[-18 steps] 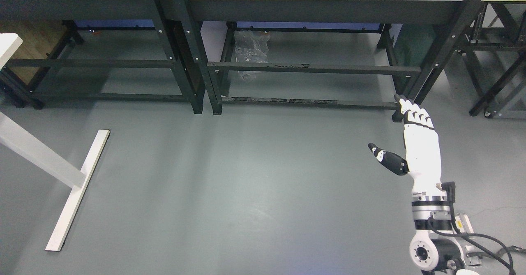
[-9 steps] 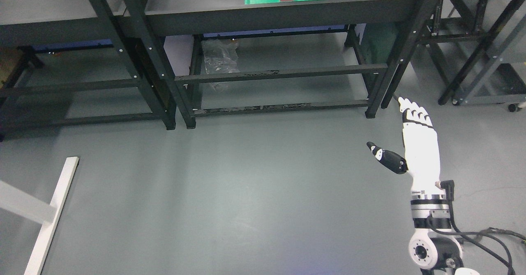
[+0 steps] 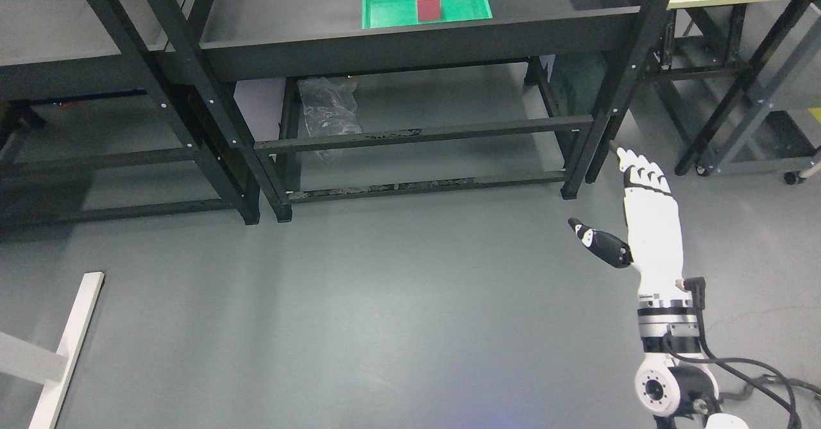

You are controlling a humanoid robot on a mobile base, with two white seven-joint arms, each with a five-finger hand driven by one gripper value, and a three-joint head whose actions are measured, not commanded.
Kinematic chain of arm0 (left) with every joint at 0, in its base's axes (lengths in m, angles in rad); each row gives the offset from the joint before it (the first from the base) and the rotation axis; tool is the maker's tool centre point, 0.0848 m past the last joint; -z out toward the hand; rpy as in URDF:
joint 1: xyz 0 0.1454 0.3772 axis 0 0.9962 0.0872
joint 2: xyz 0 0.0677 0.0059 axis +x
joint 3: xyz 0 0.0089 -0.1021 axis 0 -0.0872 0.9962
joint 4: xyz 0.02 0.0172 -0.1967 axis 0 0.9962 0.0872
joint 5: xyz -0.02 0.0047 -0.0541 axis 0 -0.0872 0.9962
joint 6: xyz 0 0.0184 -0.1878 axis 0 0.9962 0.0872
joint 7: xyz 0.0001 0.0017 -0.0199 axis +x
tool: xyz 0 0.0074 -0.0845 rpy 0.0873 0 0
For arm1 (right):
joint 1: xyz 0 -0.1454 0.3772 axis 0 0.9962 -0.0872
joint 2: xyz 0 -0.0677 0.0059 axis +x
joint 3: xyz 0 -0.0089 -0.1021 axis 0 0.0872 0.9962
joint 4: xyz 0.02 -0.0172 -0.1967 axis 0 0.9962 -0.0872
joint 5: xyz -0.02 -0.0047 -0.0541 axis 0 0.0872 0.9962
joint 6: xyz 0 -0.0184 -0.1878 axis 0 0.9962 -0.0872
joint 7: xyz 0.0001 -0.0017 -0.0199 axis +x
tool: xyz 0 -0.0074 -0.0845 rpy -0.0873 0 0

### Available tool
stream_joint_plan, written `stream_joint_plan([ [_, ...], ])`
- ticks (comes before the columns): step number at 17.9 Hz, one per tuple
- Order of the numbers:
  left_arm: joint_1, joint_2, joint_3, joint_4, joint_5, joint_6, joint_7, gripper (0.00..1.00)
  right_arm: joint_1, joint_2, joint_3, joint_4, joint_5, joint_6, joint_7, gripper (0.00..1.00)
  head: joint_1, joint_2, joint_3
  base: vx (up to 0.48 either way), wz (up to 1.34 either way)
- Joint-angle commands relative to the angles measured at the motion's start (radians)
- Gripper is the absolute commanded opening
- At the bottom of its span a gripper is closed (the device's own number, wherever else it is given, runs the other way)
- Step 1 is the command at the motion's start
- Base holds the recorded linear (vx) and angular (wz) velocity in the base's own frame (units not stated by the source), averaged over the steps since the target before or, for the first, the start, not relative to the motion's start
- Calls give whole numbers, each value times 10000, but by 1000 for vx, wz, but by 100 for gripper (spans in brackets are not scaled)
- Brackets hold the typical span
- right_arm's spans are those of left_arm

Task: Pick pink block from left shelf to tray
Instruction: 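Drive toward the shelf holding the green tray with the pink block, then reach the right hand over the green tray toward the pink block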

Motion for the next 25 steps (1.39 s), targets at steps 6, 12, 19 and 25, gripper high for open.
stream_joint_plan([
  [6, 61, 175, -7, 0, -15, -8, -7, 100, -198, -174, 66, 54, -2, -1, -1, 100, 0, 0, 0, 184, 185],
  [12, 60, 175, -7, 0, -15, -8, -7, 100, -213, -174, 81, 54, -2, -1, -1, 100, 0, 0, 0, 211, 249],
  [19, 61, 175, -7, 0, -15, -8, -7, 100, -213, -174, 81, 85, -845, -997, 168, 100, 0, 0, 0, 197, 149],
  [25, 45, 175, 9, 0, -15, -8, -7, 100, -198, -174, 81, 100, -998, -983, 198, 100, 0, 0, 0, 202, 56],
])
